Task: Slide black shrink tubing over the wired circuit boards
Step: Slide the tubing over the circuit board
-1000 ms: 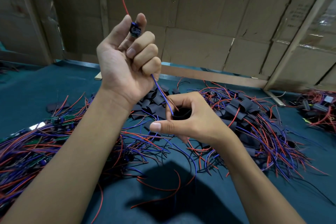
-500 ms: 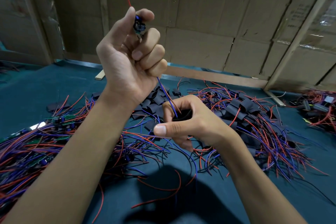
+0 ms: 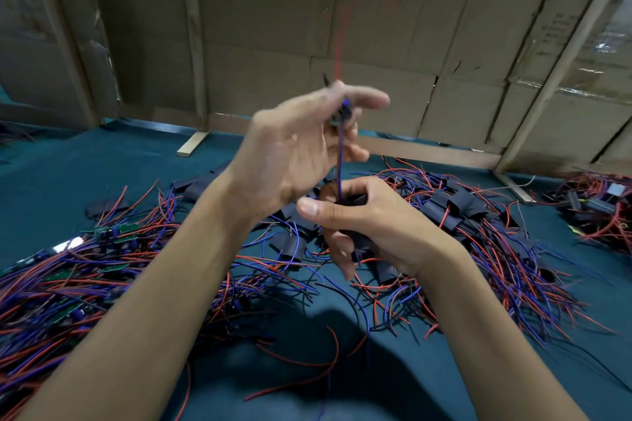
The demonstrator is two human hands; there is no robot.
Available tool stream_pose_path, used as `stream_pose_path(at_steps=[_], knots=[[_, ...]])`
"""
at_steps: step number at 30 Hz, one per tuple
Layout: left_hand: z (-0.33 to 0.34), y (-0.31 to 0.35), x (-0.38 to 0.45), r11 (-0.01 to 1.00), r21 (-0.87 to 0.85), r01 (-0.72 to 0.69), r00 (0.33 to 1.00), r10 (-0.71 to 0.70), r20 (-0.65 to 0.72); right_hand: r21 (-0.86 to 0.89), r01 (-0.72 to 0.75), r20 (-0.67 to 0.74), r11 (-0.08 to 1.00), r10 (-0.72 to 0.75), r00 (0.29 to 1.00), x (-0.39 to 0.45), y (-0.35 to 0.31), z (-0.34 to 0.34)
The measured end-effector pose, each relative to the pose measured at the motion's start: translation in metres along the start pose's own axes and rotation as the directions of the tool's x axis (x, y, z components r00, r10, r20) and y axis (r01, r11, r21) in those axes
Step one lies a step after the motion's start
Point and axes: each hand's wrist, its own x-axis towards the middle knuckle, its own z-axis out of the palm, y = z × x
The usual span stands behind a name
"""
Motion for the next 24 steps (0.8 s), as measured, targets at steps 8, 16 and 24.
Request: stream_pose_path(at_steps=[8,16,24], knots=[[-0.004,0.001,-0.009,0.946,0.245,0.213,0.963,-0.246,0.112,-0.063,0.077,-0.098,0.995,-0.083,0.992,0.005,0.004,-0.003],[-0.016,0.001,-0.009,0.947,0.277,0.161,0.979,-0.188,0.073,-0.019,0.135,-0.124,0.991,-0.136,0.983,0.007,0.005,0.0],[-0.025,0.008,-0.01,0.875,0.469,0.121,0.982,-0.175,0.072,0.074,0.136,-0.224,0.988,-0.116,0.968,0.007,0.005,-0.002]])
